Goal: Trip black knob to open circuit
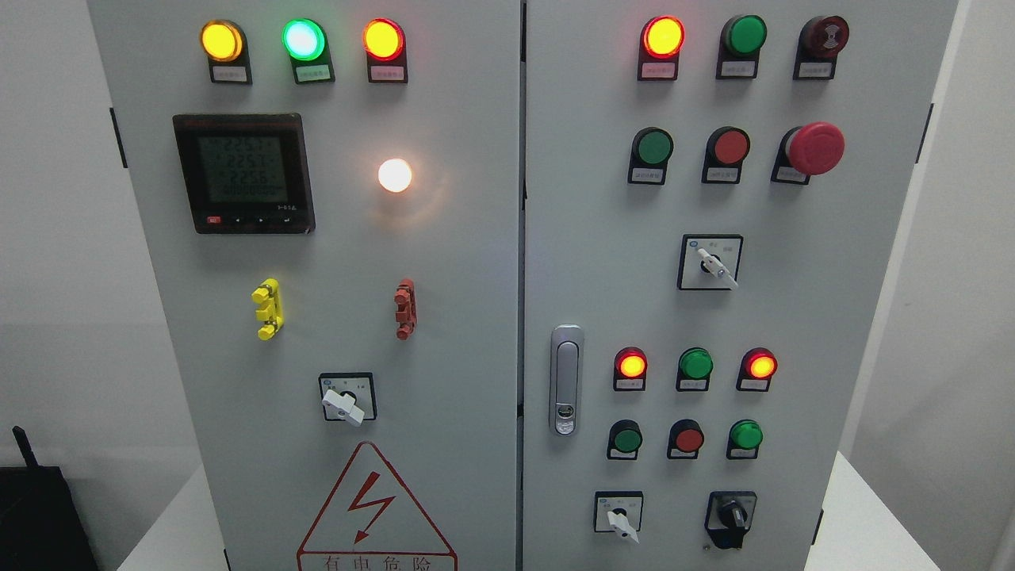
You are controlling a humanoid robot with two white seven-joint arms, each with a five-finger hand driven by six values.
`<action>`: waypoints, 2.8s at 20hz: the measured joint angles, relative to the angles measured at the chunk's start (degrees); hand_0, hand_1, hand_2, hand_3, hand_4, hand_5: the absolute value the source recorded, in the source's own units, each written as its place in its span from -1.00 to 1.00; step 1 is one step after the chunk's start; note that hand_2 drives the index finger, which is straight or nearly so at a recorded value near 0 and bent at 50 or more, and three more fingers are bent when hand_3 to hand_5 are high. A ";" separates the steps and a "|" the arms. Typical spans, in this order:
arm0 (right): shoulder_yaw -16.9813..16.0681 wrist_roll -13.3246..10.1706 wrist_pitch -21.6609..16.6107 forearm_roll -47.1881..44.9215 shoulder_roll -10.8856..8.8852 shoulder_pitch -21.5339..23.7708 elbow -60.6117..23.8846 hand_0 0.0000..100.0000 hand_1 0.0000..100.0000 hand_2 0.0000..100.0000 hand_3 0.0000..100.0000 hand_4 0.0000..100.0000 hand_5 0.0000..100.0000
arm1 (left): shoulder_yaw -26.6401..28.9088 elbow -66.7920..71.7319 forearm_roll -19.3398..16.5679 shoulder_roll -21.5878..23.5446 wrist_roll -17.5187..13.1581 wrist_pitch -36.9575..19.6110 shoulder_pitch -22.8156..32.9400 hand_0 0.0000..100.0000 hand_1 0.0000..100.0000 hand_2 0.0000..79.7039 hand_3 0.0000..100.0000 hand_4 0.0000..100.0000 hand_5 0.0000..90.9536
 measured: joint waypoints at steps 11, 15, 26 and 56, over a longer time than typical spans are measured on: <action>0.43 0.41 3.36 0.39 -0.05 0.61 -7.89 1.00 0.73 -1.00 1.00 0.80 0.72 | 0.00 0.00 0.00 0.00 0.00 0.00 0.00 -0.76 -0.22 -1.00 -1.00 -1.00 -1.00; 0.32 0.42 4.95 0.39 -0.19 -0.25 -9.86 1.00 0.74 -1.00 1.00 0.80 0.72 | 0.00 0.00 0.00 0.00 0.00 0.00 0.00 -0.76 -0.22 -1.00 -1.00 -1.00 -1.00; -2.56 0.45 8.98 0.28 -0.45 -4.74 -11.69 1.00 0.77 -1.00 1.00 0.81 0.71 | 0.00 0.00 0.00 0.00 0.00 0.00 0.00 -0.76 -0.22 -1.00 -1.00 -1.00 -1.00; -4.97 0.46 15.66 -0.09 -2.03 -11.92 -15.53 1.00 0.82 -1.00 1.00 0.83 0.70 | 0.00 0.00 0.00 0.00 0.00 0.00 0.00 -0.76 -0.22 -1.00 -1.00 -1.00 -1.00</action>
